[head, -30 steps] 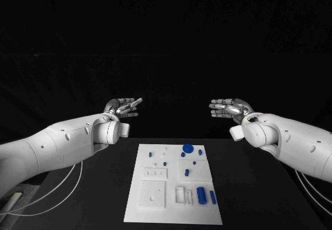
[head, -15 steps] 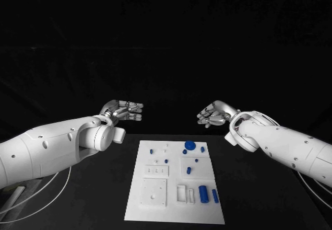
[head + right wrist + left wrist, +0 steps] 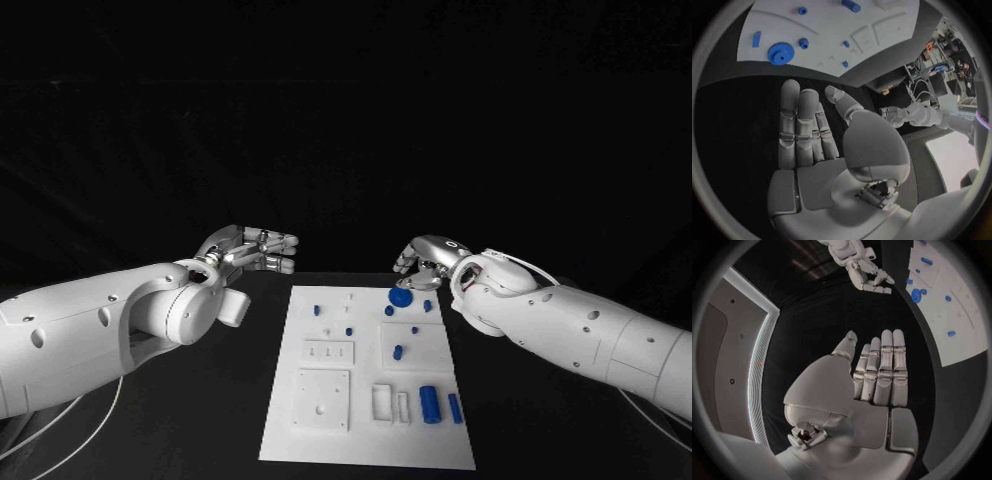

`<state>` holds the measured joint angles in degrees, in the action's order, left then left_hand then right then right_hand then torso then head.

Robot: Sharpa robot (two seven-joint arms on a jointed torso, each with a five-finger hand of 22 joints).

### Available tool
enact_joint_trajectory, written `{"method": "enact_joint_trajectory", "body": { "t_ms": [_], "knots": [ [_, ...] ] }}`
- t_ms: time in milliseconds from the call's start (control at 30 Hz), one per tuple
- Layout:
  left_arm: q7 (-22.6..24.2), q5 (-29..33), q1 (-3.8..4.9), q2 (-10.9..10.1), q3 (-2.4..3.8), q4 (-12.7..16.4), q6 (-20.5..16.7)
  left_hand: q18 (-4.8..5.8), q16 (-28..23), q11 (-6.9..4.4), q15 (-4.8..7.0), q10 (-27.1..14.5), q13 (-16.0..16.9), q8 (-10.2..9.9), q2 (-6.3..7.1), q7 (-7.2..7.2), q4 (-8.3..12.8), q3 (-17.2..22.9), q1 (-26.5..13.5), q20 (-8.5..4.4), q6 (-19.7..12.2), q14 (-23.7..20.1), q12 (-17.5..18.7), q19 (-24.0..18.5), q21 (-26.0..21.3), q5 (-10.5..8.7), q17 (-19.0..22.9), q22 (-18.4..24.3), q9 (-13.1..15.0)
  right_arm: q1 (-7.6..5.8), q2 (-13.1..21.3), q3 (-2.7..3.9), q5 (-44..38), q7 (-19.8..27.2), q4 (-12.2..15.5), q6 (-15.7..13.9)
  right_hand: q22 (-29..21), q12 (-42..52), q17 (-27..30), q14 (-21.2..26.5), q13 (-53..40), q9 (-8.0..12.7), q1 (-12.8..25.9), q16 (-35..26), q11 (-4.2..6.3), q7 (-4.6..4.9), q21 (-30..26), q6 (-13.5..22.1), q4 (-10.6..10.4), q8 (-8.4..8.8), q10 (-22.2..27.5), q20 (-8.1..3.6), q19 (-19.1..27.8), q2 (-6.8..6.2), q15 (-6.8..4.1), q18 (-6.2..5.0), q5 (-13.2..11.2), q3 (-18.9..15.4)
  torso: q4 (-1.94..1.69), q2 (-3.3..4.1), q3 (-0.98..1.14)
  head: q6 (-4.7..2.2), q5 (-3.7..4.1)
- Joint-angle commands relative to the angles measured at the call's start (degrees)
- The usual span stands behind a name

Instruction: Assemble the parts on the task board

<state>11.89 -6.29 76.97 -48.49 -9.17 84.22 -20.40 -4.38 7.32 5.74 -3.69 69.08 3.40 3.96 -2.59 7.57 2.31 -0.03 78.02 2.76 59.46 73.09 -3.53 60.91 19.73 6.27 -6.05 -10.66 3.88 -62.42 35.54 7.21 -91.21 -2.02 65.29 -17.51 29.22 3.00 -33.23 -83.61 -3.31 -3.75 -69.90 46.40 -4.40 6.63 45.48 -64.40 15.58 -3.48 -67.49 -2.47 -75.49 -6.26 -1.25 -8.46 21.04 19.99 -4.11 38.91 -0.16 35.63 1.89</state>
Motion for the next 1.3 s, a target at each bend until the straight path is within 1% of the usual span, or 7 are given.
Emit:
{"method": "enact_joint_trajectory", "body": {
  "t_ms": [33, 200, 367, 433, 733, 867, 1300],
  "knots": [
    [-0.4, -1.0, 0.18, -0.9, 0.18, 1.9, 1.7, 0.6, 0.5, -0.01, -0.09, -0.5, 0.0, -0.3, -0.33, 0.14, 0.7, -0.9, -1.0, 0.0, -0.2, 0.3, 0.2, -0.3, 0.6, 0.04, -0.1, -0.1, -0.1, 0.53, -0.6, -0.46, -9.0, -4.0, -0.3, -2.1, 1.2, 0.3, 0.3, 0.3, 0.0, -0.1, 0.1, 0.7, -0.01, -0.24, 0.3, 0.0, 0.0, -0.11, 0.0, -0.06, -0.5, -0.9, 0.02, 0.17, -1.2, 0.8, -1.04, 1.48, 0.08, -0.3, 0.54],
    [-0.5, -1.2, 0.3, -1.5, 0.49, 3.5, 1.9, 0.62, 0.5, 0.01, -0.12, -0.5, 0.0, -0.3, -0.31, 0.14, 0.7, -1.0, -1.1, 0.03, -0.2, 0.3, 0.2, -0.4, 0.6, 0.01, -0.1, -0.1, -0.1, 1.2, -1.6, -1.23, -11.4, -5.3, -1.5, -3.0, 2.8, 0.3, 0.8, 0.4, 0.0, -0.1, -0.3, 1.5, -0.02, -0.26, -0.1, 0.0, -0.2, -0.1, 0.0, 0.02, -0.7, -1.47, 0.07, 0.2, -4.4, 1.9, -1.51, 2.33, 0.02, -0.64, 1.16],
    [-0.6, -1.4, 0.39, -1.7, 0.78, 4.5, 2.0, 0.62, 0.5, 0.04, -0.16, -0.6, 0.0, -0.3, -0.31, 0.16, 0.7, -1.1, -1.2, 0.07, -0.2, 0.2, 0.2, -0.5, 0.6, 0.01, -0.1, 0.0, -0.1, 1.57, -2.3, -1.76, -12.8, -6.2, -2.6, -3.5, 4.9, 0.3, 1.5, 0.7, -0.1, -0.1, -0.7, 2.4, -0.04, -0.26, -1.1, 0.1, -1.0, -0.11, 0.0, 0.07, -0.9, -2.23, 0.14, 0.22, -5.2, 2.7, -1.81, 3.18, -0.03, -0.73, 1.49],
    [-0.6, -1.5, 0.42, -1.7, 0.86, 4.7, 2.1, 0.62, 0.5, 0.06, -0.19, -0.6, 0.0, -0.3, -0.31, 0.18, 0.7, -1.2, -1.3, 0.09, -0.2, 0.2, 0.2, -0.5, 0.6, 0.0, -0.1, 0.0, -0.1, 1.65, -2.4, -1.86, -13.1, -6.4, -2.7, -3.6, 6.0, 0.3, 1.8, 0.7, -0.1, -0.1, -0.9, 2.8, -0.04, -0.23, -1.7, 0.1, -1.3, -0.11, 0.0, 0.06, -1.1, -2.44, 0.15, 0.22, -5.4, 3.1, -1.78, 3.39, -0.06, -0.75, 1.49],
    [-0.7, -1.6, 0.45, -1.8, 0.97, 5.0, 2.2, 0.61, 0.5, 0.09, -0.22, -0.7, 0.0, -0.3, -0.29, 0.21, 0.7, -1.4, -1.5, 0.14, -0.3, 0.1, 0.2, -0.6, 0.6, -0.02, -0.1, 0.1, -0.1, 1.77, -2.8, -2.01, -14.8, -8.0, -3.0, -3.6, 9.5, 0.3, 2.2, 0.9, -0.1, -0.1, -1.0, 3.6, 0.02, -0.38, -3.6, -0.1, -1.7, -0.1, -0.2, 0.09, -1.6, -3.23, 0.16, 0.27, -7.8, 5.8, -2.23, 4.45, -0.25, -1.18, 2.22],
    [-0.7, -1.6, 0.45, -1.7, 0.98, 5.1, 2.3, 0.61, 0.5, 0.12, -0.25, -0.8, 0.0, -0.3, -0.24, 0.22, 0.7, -1.5, -1.7, 0.16, -0.3, 0.1, 0.2, -0.6, 0.6, -0.03, -0.1, 0.1, -0.1, 1.8, -2.9, -2.04, -15.1, -8.3, -3.2, -3.4, 10.9, 0.3, 2.3, 0.9, -0.1, -0.1, -1.1, 3.8, 0.04, -0.35, -4.3, -0.2, -2.0, -0.11, -0.3, 0.05, -1.8, -3.47, 0.13, 0.26, -8.0, 6.6, -2.28, 4.94, -0.33, -1.02, 2.24],
    [-0.8, -1.6, 0.43, -1.1, 0.96, 4.8, 2.6, 0.59, 0.5, 0.12, -0.27, -0.8, 0.0, -0.3, -0.39, 0.23, 0.7, -1.7, -1.8, 0.2, -0.4, 0.0, 0.2, -0.6, 0.6, -0.03, -0.1, 0.3, -0.1, 2.11, -3.3, -2.07, -15.4, -8.5, -3.8, -2.8, 15.8, 0.3, 2.3, 1.0, -0.1, -0.1, -1.3, 4.4, 0.42, -0.44, -4.9, -1.3, -2.1, -0.13, -1.9, -0.11, -2.4, -3.58, -0.07, 0.23, -8.7, 9.4, -2.7, 6.27, -0.36, -1.21, 2.57]
  ]
}}
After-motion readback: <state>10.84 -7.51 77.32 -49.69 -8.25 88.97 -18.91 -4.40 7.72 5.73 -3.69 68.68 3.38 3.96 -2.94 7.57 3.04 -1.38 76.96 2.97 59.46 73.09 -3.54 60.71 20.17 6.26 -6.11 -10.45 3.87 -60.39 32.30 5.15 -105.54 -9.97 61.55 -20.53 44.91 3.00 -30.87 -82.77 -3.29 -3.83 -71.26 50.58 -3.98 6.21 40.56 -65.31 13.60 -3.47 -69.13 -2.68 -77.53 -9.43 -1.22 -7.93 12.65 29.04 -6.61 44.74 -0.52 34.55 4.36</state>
